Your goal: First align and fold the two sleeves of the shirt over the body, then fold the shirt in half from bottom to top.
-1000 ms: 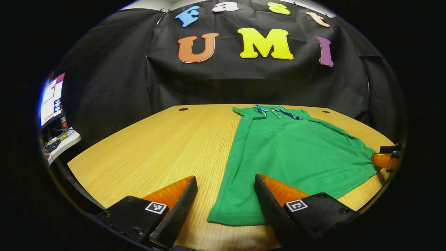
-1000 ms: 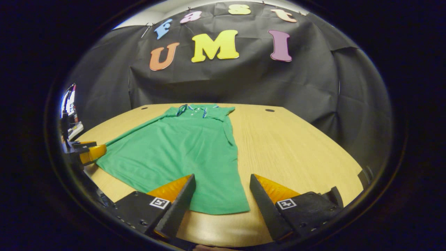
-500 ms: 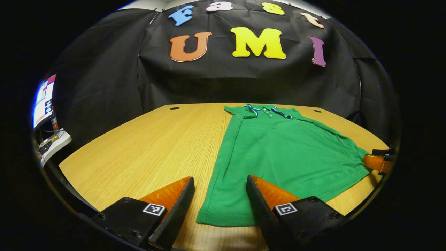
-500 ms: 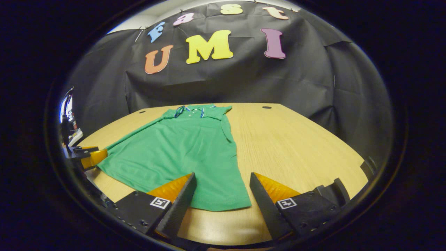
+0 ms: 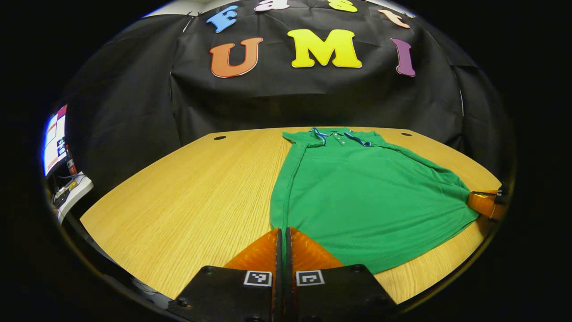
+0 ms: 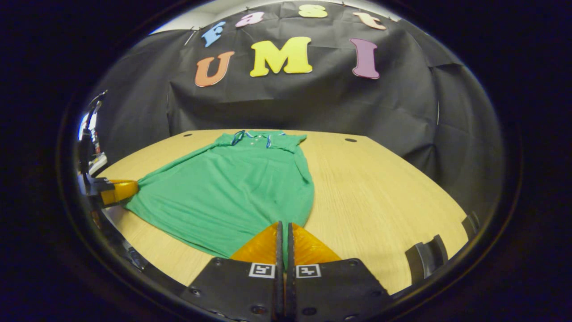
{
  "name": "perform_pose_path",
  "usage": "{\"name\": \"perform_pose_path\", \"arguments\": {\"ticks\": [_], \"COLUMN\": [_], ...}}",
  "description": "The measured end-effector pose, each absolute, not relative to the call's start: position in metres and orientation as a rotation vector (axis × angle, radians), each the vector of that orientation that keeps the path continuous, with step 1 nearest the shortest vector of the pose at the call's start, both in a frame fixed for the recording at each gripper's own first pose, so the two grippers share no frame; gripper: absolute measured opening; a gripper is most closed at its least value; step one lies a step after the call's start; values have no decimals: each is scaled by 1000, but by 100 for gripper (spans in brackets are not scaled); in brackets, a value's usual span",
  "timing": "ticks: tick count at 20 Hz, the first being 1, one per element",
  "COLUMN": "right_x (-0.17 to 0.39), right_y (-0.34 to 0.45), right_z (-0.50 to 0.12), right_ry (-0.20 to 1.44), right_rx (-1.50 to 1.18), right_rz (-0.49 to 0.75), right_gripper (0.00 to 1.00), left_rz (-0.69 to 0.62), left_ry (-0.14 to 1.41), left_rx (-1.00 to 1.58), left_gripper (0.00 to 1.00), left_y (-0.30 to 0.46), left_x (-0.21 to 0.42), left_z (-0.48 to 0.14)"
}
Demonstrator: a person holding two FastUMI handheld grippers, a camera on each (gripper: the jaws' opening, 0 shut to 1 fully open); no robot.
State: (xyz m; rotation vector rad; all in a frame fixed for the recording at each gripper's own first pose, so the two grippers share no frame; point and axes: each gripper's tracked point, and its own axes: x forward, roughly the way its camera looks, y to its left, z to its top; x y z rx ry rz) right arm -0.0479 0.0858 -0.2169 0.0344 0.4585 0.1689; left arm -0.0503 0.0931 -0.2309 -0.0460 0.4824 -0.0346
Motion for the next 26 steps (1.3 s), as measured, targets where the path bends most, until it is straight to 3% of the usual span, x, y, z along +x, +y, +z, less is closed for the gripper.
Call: {"name": "perform_pose_path", "arguments": {"ticks": [14, 26], "right_x": [-51, 8], "right_y": [94, 98], "right_z": [-154, -83], "right_ry": [315, 158], "right_rx": [25, -7], "right_rz": [269, 281], "right_gripper": [0, 0], "left_rz": [-50, -21], "left_ry": [286, 182], "left_rx": [-33, -12], "left_gripper": [6, 7], "left_y": [96, 108], "left_x": [-52, 6], "left_z": [-164, -114]}}
